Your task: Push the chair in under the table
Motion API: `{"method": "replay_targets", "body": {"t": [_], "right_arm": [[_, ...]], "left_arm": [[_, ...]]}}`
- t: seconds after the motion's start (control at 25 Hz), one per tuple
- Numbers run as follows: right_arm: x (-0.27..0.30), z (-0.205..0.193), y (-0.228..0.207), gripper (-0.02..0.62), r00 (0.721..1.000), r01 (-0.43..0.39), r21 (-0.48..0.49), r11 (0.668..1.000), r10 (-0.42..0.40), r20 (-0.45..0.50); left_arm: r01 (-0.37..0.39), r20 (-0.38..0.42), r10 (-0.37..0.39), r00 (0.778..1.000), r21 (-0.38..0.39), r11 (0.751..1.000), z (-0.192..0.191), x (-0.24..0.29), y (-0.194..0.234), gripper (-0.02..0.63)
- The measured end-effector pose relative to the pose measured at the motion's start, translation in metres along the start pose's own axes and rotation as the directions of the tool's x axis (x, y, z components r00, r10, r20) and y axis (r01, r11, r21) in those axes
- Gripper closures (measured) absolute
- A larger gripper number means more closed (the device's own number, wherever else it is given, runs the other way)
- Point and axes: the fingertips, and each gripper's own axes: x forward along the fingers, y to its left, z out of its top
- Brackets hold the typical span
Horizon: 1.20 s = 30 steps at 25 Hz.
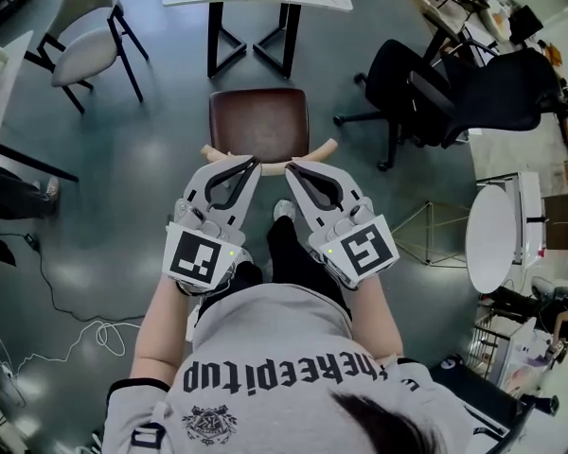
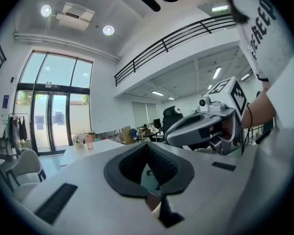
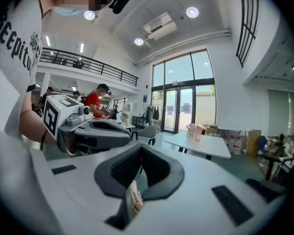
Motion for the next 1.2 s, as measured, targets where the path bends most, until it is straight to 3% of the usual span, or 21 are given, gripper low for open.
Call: {"method": "replay_targets", "body": {"t": [0.64, 1.2], "right_arm": [[0.059, -0.016, -0.086, 0.583, 0.993, -0.108, 0.013, 0.994, 0.108, -0.041], [0.09, -0.057, -0.113, 0.58, 0.964, -0.228, -0.003, 0.974, 0.225, -0.139]], "left_arm": [[-0.051, -0.092, 0.05, 0.995, -0.007, 0.999, -0.029, 0.084, 0.043, 0.589], [-0.004, -0.215, 0.003, 0.977, -0.002, 1.0, -0.084, 0.118, 0.051, 0.588]]}}
